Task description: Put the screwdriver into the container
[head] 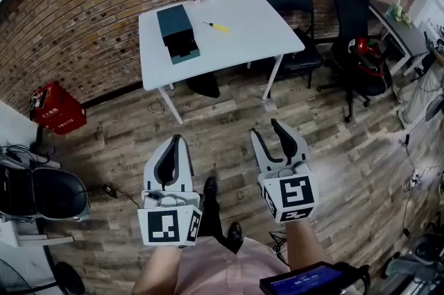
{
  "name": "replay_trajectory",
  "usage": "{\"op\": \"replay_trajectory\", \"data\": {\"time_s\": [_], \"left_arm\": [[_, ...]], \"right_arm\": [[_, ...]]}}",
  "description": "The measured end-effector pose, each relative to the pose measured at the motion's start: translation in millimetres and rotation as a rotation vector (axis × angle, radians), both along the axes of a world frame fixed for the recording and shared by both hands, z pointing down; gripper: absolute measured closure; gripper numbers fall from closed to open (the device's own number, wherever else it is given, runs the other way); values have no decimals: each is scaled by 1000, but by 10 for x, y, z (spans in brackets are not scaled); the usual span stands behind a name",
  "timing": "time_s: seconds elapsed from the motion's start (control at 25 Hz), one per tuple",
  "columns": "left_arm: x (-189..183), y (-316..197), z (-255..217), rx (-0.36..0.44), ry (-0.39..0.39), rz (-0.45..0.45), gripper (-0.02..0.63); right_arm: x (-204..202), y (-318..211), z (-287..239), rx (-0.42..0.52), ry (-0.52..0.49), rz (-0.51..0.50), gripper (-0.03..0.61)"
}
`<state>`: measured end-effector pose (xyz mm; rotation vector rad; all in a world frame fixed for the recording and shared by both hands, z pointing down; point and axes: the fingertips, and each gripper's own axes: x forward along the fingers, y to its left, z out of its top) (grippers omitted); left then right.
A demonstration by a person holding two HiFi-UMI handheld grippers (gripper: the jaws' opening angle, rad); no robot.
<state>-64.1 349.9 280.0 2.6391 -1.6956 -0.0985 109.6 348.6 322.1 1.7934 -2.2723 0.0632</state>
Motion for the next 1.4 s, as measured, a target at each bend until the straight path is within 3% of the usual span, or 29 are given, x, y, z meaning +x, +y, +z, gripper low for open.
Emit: {"op": "replay_trajectory", "data": {"time_s": [0.28,0.56,1.0,1.4], "left_arm": [[-117,-1125,117,-19,-12,12,601],[-228,-2079,-64,16,-15,41,601],[-111,-2761,-227,45,-8,70,601],[376,-3512,109,-2,-41,76,601]], "right_arm": [[-116,-1087,221,-36,-11,13,390],[-218,-2014,-6,8,-7,35,390],[-136,-2639,-291,58,30,46,391],[286,-3427,106,-8,18,15,391]]}}
